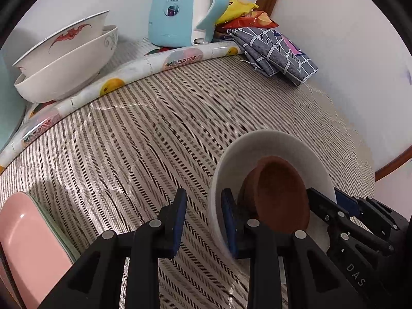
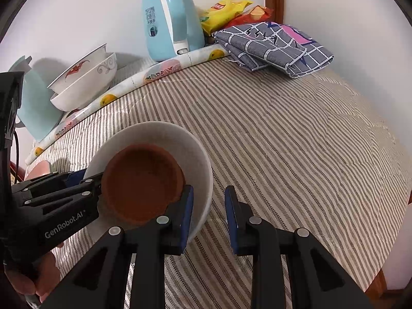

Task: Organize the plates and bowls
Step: 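Grasp the white bowl rim with both grippers, then lift the white bowl with both grippers and carry it over the pink plate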

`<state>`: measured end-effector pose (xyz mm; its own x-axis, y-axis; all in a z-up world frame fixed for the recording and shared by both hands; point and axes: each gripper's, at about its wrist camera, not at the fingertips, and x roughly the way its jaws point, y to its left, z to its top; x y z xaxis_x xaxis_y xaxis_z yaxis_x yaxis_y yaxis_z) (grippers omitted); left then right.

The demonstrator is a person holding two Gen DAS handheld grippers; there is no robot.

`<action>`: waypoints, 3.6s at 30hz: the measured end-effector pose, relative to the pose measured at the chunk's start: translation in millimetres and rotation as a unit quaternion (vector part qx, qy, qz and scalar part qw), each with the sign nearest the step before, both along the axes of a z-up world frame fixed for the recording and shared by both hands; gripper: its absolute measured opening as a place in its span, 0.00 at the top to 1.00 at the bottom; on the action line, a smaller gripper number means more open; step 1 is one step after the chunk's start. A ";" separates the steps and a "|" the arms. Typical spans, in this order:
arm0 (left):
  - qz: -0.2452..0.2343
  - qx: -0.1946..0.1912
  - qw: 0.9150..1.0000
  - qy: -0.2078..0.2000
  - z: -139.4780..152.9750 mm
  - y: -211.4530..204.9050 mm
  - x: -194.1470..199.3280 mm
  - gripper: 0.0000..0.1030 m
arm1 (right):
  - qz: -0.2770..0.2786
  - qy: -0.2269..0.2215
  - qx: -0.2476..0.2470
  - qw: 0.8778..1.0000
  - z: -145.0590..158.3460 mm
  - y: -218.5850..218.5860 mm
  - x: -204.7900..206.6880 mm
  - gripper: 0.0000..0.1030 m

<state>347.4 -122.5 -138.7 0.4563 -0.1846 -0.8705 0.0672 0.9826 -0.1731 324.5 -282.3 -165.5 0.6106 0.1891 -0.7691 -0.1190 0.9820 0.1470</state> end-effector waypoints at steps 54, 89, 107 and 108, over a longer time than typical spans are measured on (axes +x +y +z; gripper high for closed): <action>0.015 -0.026 0.999 -0.018 19.6 27.5 -51.6 0.88 | -0.014 0.009 -0.005 1.000 2.9 37.5 -37.7 0.89; 0.041 -0.036 0.997 -0.057 63.2 83.4 -101.8 0.88 | 0.010 -0.036 -0.021 0.999 48.7 87.2 -86.7 0.90; 0.061 -0.033 0.996 -0.062 68.5 113.8 -110.8 0.88 | 0.028 -0.043 -0.020 0.998 56.6 116.8 -90.9 0.90; 0.063 -0.033 0.996 -0.062 68.6 115.5 -110.9 0.88 | 0.030 -0.043 -0.021 0.998 56.8 117.8 -90.9 0.90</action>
